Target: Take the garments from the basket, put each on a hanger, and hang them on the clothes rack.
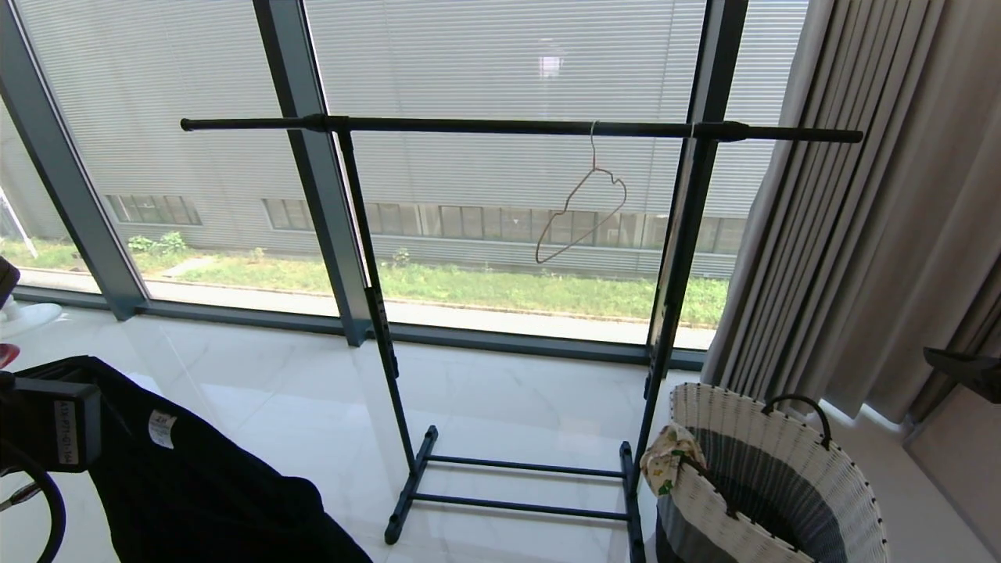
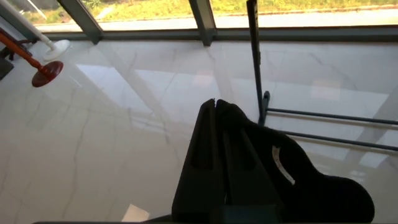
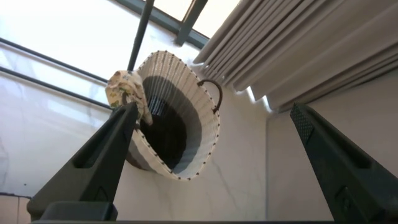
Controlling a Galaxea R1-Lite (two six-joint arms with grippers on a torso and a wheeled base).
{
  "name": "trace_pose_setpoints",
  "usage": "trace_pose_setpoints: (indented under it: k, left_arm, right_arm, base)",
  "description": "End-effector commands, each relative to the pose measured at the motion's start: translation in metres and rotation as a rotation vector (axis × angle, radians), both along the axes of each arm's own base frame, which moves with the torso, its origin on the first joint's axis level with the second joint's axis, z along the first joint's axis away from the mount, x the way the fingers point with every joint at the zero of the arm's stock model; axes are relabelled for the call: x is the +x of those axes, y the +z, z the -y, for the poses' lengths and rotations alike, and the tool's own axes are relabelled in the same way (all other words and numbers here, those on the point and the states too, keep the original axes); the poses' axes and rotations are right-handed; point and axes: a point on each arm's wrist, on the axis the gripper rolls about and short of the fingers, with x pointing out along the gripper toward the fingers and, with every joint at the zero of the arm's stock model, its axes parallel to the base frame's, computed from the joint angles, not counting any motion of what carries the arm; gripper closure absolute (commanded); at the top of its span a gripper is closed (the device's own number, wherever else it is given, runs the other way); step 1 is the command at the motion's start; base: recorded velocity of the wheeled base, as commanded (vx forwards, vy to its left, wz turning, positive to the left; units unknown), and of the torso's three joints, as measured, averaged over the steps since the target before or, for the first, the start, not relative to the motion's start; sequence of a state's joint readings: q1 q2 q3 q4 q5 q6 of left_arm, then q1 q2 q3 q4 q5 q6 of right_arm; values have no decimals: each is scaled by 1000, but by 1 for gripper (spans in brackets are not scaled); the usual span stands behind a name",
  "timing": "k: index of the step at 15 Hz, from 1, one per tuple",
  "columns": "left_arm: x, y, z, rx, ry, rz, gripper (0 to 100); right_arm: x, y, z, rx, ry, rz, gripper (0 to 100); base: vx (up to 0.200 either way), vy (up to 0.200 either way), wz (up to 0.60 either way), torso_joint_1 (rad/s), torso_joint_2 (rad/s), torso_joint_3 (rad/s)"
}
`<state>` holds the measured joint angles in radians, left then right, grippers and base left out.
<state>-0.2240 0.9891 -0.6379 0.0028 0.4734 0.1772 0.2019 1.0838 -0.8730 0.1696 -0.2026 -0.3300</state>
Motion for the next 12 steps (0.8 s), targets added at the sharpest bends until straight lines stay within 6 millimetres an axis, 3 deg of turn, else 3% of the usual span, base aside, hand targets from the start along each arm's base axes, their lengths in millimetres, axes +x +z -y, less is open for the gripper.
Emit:
trace_pose_setpoints:
  k: [1,6,12]
  left_arm:
    - [1,-1,0,2,0,-6,100]
    - [1,-1,0,9,-2,-8,100]
    - [1,-1,0,10,-2,-7,100]
  right_arm:
    - [6,-1,-1,-2,1,-3,0]
    - [8,-3,-2,4,0,11,0]
    - [8,-6,-2,6,7,1,0]
  base:
    - [0,0,0,237,-515,-281]
    - [0,0,0,198,-445,-240]
    - [0,200,0,23,-43,-25]
